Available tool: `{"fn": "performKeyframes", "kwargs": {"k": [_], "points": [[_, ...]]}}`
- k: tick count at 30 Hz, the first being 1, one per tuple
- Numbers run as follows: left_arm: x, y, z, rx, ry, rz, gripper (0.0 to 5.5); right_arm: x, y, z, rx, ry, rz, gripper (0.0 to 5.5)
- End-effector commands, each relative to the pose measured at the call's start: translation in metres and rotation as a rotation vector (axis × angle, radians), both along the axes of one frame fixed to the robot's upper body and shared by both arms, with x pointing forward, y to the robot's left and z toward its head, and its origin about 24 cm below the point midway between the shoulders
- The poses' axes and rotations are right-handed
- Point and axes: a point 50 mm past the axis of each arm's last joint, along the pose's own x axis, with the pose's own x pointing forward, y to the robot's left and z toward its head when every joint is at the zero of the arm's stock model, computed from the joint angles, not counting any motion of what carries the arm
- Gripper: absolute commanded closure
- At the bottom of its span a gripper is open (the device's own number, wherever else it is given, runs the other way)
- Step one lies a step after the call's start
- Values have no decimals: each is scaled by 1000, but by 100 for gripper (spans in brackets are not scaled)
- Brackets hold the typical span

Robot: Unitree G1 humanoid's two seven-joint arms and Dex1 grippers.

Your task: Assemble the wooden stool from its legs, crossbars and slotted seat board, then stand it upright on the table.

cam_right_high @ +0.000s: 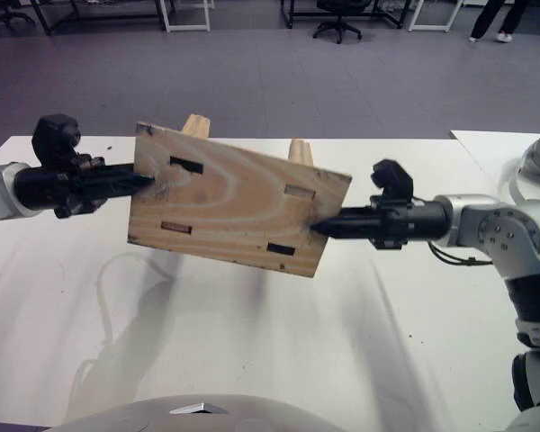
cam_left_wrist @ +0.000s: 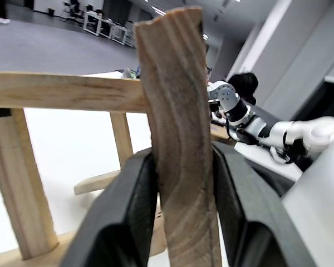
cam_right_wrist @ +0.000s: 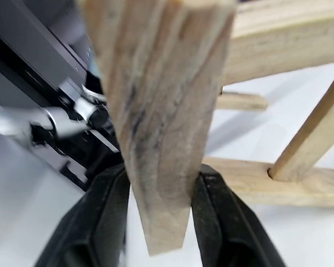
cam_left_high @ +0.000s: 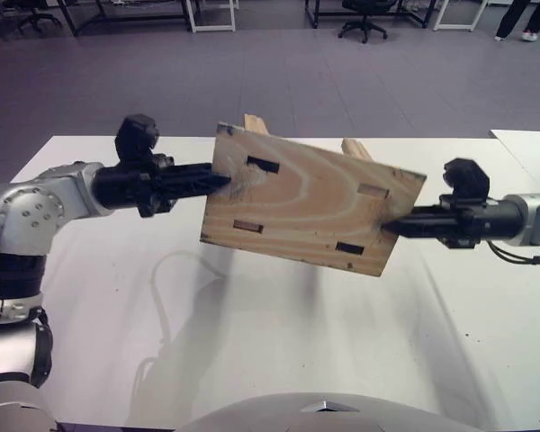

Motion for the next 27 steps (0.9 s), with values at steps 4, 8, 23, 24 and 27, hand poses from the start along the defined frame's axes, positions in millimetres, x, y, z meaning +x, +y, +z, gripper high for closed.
{"fn": "performKeyframes", "kwargs": {"k": [4,8,23,24,27], "points": [[-29,-35,124,-10,261,-515,416,-33,42,190,314,120,584,410],[-24,-30,123,-49,390,-559,417,-42,39,184,313,233,663,417],[-18,-8,-42,-20,723,-129,336,-20,11,-37,340,521,-47,366],[-18,-9,-46,-30,713,-101,324,-20,11,-41,344,500,-108,349],[-13,-11,-47,-89,681,-59,258,-15,13,-38,400,423,-214,279]]}}
